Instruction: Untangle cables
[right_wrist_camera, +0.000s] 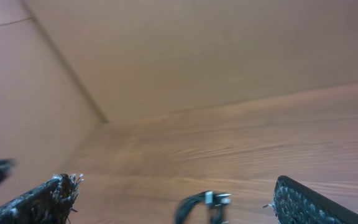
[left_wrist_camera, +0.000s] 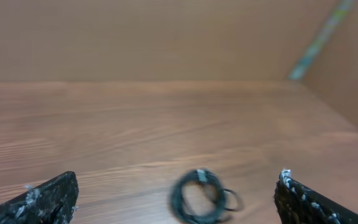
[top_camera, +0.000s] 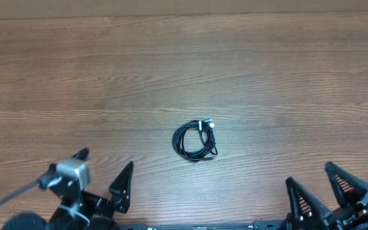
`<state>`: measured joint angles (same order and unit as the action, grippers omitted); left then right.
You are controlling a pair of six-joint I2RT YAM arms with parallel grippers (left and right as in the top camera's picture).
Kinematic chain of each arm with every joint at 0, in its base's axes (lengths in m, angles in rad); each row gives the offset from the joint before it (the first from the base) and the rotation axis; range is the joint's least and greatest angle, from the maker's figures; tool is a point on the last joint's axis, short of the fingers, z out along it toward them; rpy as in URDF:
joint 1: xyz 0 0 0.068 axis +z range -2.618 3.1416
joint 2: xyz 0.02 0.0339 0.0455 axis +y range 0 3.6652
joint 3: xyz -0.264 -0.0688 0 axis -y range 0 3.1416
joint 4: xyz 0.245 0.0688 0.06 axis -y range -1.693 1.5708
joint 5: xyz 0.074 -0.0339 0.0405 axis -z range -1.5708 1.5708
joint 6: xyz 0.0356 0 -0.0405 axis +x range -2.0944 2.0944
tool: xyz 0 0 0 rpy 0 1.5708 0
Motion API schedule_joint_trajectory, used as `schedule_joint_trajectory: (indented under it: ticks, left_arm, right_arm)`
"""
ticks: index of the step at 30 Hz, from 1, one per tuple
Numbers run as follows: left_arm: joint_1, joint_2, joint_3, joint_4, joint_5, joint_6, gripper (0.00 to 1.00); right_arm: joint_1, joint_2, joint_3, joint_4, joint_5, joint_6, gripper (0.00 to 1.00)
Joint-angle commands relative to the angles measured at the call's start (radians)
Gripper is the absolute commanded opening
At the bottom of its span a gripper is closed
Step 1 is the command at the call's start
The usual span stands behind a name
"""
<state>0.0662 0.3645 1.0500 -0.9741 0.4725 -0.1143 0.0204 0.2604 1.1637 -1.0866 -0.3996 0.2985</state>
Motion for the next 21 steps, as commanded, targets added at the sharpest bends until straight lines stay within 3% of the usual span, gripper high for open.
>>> schedule_joint_trajectory:
  ticks: [1, 10, 21]
  left_arm:
    - [0.005, 0.031, 0.038, 0.000, 0.208, -0.017, 1.00]
    - [0.005, 0.035, 0.037, -0.130, 0.236, -0.022, 1.00]
    - [0.006, 0.035, 0.003, -0.232, 0.234, -0.051, 1.00]
  right_arm:
    - [0.005, 0.016, 0.021, -0.026, -0.102, 0.028, 1.00]
    - [0.005, 0.016, 0.021, -0.063, -0.258, 0.028, 1.00]
    - [0.005, 0.016, 0.021, -0.049, -0.257, 0.027, 1.00]
